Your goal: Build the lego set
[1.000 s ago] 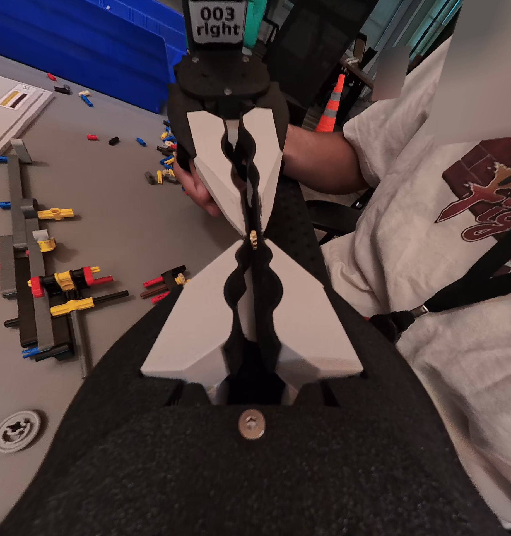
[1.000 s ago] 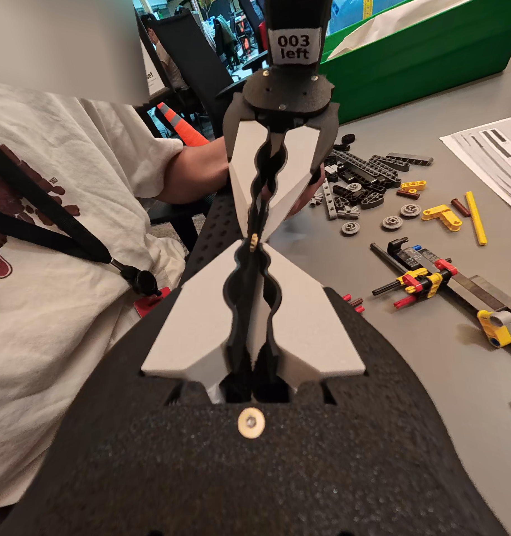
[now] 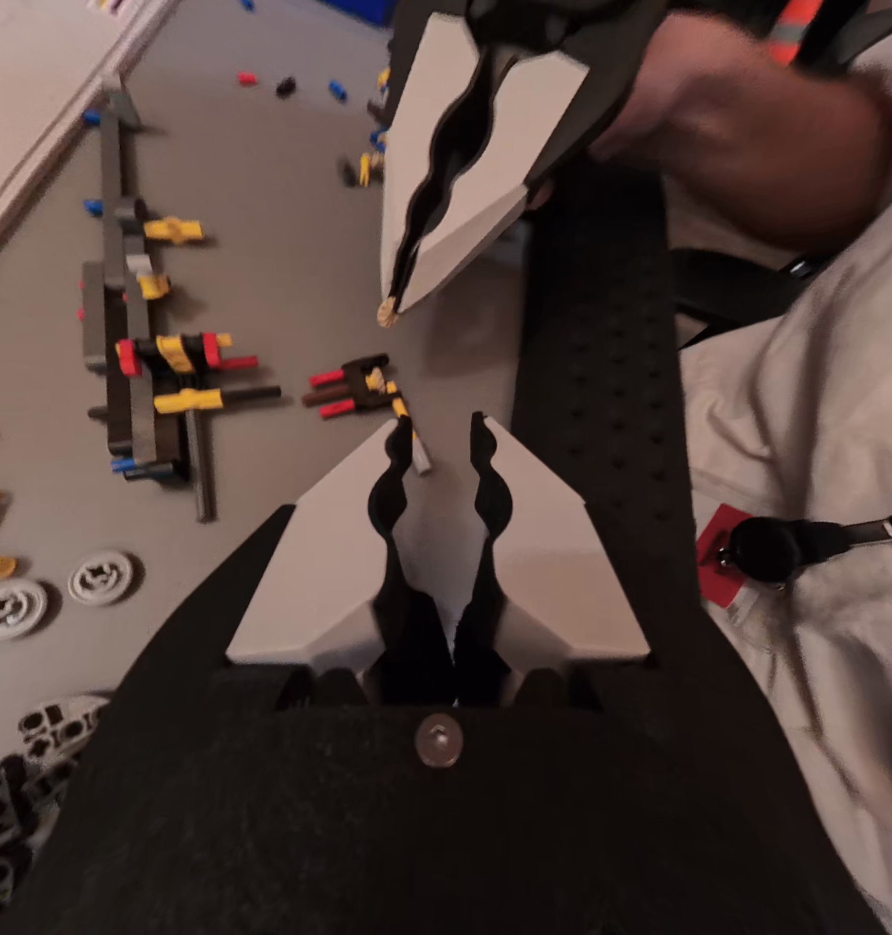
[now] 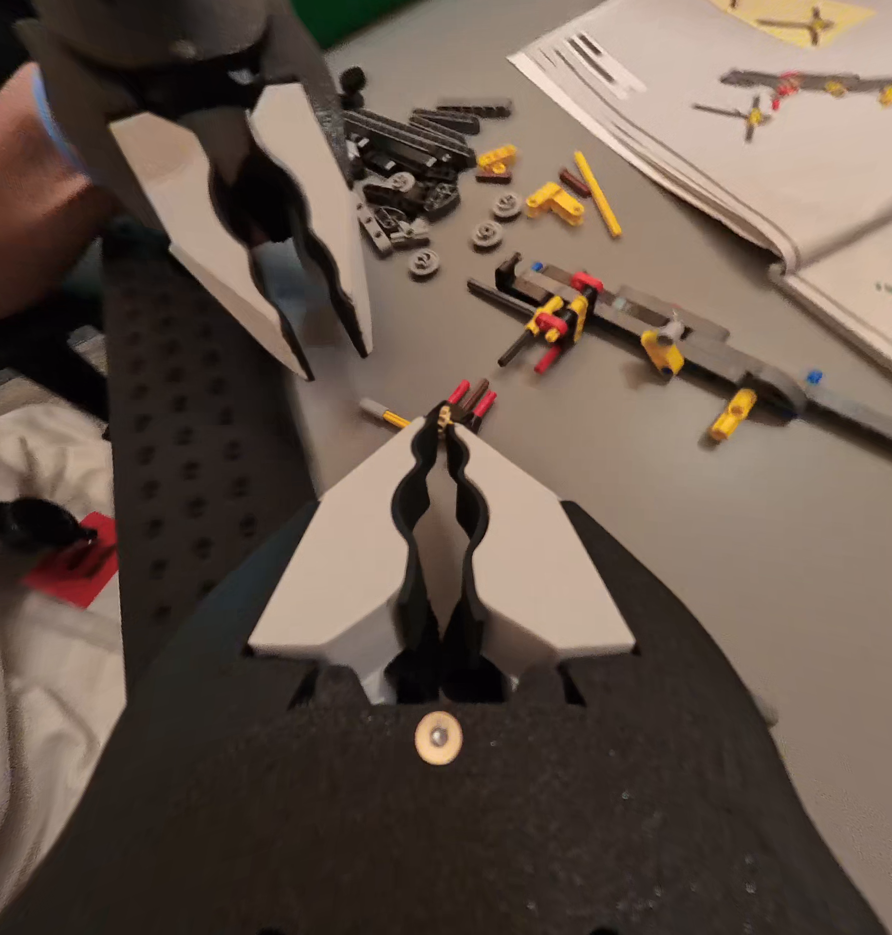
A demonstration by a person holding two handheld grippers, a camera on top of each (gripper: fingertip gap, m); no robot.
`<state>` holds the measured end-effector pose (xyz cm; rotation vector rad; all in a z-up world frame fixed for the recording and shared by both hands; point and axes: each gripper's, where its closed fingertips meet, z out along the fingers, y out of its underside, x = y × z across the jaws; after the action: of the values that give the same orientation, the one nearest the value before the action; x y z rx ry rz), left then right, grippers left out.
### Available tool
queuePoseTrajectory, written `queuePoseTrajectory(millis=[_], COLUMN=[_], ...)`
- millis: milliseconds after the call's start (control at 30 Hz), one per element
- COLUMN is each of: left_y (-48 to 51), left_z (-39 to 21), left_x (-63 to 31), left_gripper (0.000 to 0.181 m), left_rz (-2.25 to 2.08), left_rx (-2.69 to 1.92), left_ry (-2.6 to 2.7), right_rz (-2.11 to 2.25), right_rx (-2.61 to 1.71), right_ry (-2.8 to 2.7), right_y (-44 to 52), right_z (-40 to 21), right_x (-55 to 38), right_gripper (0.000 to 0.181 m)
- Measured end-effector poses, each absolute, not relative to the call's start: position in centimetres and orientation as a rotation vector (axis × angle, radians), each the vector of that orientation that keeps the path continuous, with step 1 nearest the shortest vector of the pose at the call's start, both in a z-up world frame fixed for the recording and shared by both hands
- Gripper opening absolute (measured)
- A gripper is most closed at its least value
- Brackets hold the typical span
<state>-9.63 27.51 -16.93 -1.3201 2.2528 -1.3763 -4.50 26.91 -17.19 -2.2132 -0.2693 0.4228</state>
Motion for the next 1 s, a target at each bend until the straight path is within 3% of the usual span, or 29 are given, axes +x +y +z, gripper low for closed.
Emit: queuePoseTrajectory(millis=[200, 567, 1000], left_y=[27.7, 27.6, 27.3], left_z=[-20.0, -21.0, -21.0], left_x=[-10.1, -9.3, -8.5], left_gripper=[0.020, 0.007, 0.007], left_rz=[-1.128, -1.095, -1.077], left_rx=[-1.365, -1.403, -1.432], left_ry=[2.343, 2.353, 2.324], right_rz=[0.226, 0.098, 0.027], right_rx=[-2.352, -2.391, -2.409], right_ry=[-0.055, -0.005, 0.089], right_y=[26.1, 26.5, 26.8], right_z=[-19.6, -20.1, -20.6], right_x=[-4.7, -4.8, -3.8], right_gripper=[0.002, 0.002, 0.002])
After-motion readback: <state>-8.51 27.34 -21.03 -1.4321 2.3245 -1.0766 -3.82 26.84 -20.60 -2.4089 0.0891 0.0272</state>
